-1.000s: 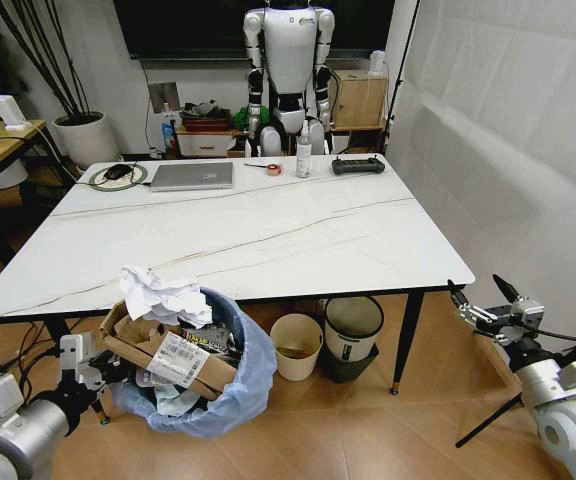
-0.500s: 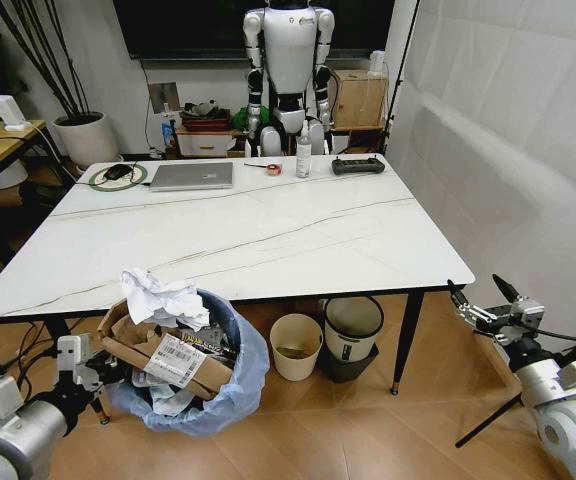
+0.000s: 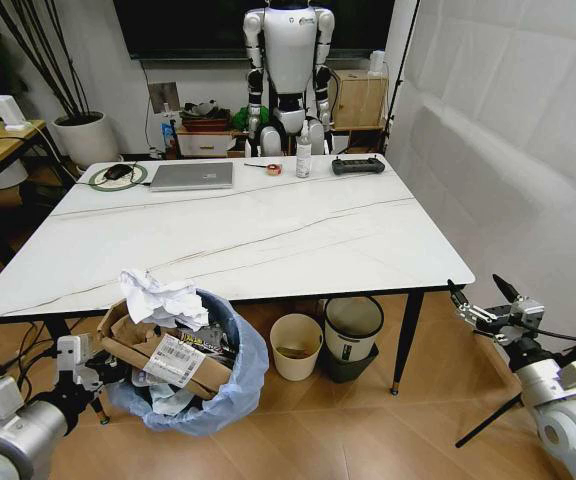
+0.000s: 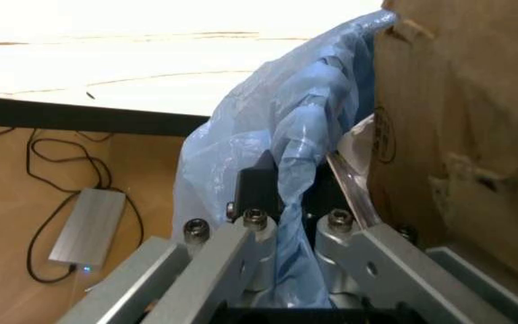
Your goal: Pick up the trash bin and place the trash from the table into it.
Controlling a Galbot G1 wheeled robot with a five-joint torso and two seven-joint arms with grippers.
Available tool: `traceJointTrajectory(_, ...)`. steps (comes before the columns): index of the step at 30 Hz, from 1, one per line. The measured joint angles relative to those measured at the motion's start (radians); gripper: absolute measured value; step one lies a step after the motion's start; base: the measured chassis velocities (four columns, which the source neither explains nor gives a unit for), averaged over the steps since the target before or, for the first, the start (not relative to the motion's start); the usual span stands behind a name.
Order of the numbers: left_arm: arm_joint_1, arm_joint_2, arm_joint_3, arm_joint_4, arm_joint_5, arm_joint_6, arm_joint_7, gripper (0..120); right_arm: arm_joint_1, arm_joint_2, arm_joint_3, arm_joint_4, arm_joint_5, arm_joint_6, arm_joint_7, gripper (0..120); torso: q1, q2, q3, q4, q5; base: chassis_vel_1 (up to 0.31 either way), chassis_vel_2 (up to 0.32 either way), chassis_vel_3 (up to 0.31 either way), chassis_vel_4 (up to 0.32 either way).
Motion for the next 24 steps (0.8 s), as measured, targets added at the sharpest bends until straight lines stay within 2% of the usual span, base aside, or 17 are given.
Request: traceJointTrajectory(24,-0.007,-0.004,-0.001,0.006,0.006,-0.010,0.011,0,0.000,0.000,0.000,0.000,0.001,0.000,0.000,100,0.000,0.000,0.000,0.0000,0.0000,0.000,0.000,0.000,0.000)
